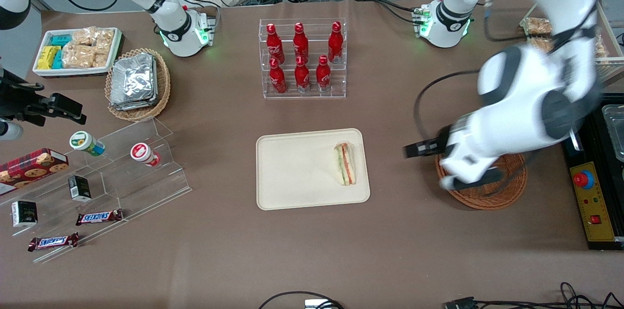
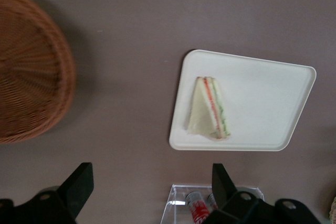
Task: Place sandwich from basket to tray
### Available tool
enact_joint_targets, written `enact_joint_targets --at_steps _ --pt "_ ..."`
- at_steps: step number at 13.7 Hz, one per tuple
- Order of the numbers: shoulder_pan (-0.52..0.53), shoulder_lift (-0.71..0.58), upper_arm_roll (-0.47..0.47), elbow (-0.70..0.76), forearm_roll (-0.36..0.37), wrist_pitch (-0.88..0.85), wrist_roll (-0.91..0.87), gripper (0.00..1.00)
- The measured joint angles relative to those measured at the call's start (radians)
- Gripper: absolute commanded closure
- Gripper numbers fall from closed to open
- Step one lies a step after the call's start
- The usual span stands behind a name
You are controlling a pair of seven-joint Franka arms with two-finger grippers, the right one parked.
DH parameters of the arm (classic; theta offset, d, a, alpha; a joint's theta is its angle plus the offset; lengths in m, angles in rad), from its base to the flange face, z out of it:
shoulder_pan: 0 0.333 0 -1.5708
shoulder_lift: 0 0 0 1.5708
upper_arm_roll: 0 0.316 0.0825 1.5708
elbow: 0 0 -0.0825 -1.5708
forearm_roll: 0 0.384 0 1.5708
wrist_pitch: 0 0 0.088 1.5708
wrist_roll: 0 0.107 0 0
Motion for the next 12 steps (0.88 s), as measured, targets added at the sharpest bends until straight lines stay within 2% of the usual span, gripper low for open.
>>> enact_joint_targets --at_steps 2,5,7,12 --pt "0.083 -0.081 0.003 -0.001 0.045 -0.095 0.118 0.0" --pt "0.112 -0.155 0.004 -0.006 0.18 -0.173 0.206 0.0" --pt "0.111 -0.184 0.002 -0.009 0.208 -0.21 0.214 0.0" --pt "0.148 -0.201 0.01 -0.039 0.223 -0.25 0.257 0.0"
